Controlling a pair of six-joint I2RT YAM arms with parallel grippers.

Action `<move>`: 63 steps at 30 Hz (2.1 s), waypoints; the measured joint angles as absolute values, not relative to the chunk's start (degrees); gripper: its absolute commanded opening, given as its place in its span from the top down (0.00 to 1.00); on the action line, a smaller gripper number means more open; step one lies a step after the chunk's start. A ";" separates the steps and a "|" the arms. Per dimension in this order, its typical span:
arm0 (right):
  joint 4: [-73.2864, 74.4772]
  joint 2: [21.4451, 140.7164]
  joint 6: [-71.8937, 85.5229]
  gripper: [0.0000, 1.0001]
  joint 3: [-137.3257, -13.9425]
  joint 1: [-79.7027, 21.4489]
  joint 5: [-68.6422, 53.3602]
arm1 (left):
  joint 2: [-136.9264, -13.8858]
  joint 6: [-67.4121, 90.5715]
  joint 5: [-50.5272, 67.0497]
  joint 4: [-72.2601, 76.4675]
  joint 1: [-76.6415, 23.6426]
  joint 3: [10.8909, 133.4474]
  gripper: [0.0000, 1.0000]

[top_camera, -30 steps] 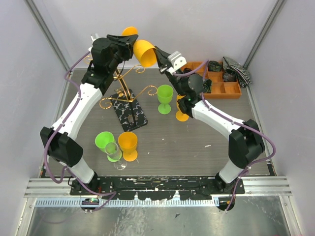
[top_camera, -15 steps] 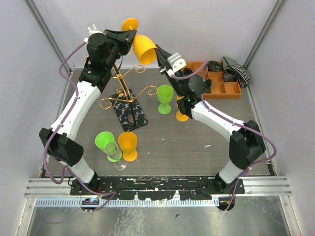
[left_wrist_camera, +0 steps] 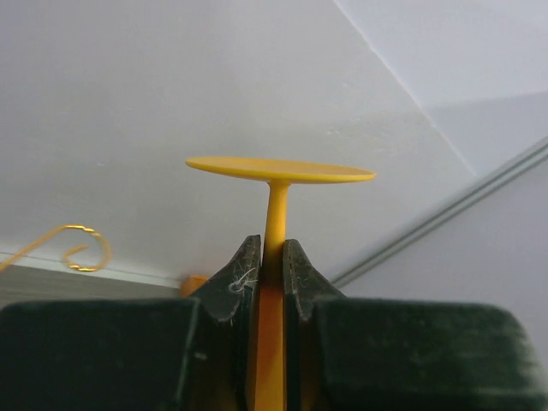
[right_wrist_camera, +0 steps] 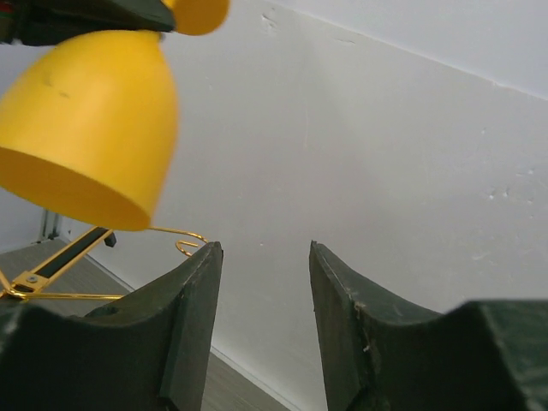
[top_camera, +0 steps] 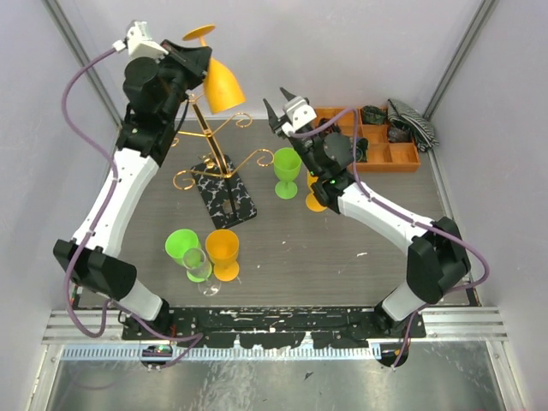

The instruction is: Place the wine glass upside down on the wine glass rack

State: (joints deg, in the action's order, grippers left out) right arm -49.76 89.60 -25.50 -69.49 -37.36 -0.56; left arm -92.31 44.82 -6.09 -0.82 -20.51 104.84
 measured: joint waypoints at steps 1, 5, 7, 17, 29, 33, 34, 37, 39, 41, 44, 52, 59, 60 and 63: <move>-49.01 89.32 -25.80 0.46 -69.45 -37.36 0.08 | -90.85 42.89 -6.39 -0.60 -19.88 103.15 1.00; -46.61 88.18 -27.03 0.42 -69.38 -37.34 2.81 | -82.96 32.56 -9.02 2.44 -17.89 92.99 1.00; -45.15 87.50 -27.57 0.41 -69.36 -37.34 3.97 | -79.53 27.33 -10.44 4.16 -17.72 88.49 1.00; -40.60 84.99 -29.26 0.39 -66.76 -37.34 5.56 | -66.32 3.51 -19.44 13.69 -15.57 71.05 1.00; -37.32 84.55 -30.20 0.37 -65.67 -37.34 5.69 | -61.54 -7.03 -24.36 20.75 -10.68 61.17 1.00; -36.58 84.20 -30.46 0.37 -65.06 -37.34 5.08 | -61.71 -7.75 -22.13 24.80 -9.17 53.17 1.00; -36.32 84.12 -30.55 0.36 -64.93 -37.34 4.93 | -61.89 -7.99 -21.43 26.39 -8.86 50.94 1.00; -35.64 83.88 -30.98 0.36 -64.55 -37.34 4.49 | -62.78 -9.23 -19.79 31.27 -8.32 45.89 1.00; -35.38 83.88 -31.24 0.36 -64.42 -37.34 4.38 | -63.66 -10.37 -18.83 34.02 -7.97 43.79 1.00; -34.94 83.85 -31.40 0.36 -64.20 -37.34 4.38 | -64.38 -10.90 -18.20 35.86 -7.31 42.92 1.00; -34.37 83.85 -31.44 0.36 -63.96 -37.34 4.38 | -65.25 -10.37 -16.32 38.59 -5.19 42.22 1.00; -34.06 83.81 -31.64 0.36 -63.83 -37.34 4.40 | -70.67 -3.81 -7.31 44.29 0.84 41.82 1.00; -33.12 83.07 -31.97 0.39 -62.98 -37.34 4.38 | -77.52 -0.73 3.27 49.32 1.85 41.82 1.00; -32.86 83.07 -32.12 0.40 -62.98 -37.34 4.38 | -78.83 -0.36 4.73 50.39 1.91 41.82 1.00; -32.42 83.07 -32.64 0.41 -62.83 -37.32 4.23 | -83.29 1.02 9.17 54.76 2.11 41.82 1.00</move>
State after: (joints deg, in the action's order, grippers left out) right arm -32.42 83.07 -32.64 -62.83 -37.32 4.23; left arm -83.29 1.02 9.17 54.76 2.11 41.82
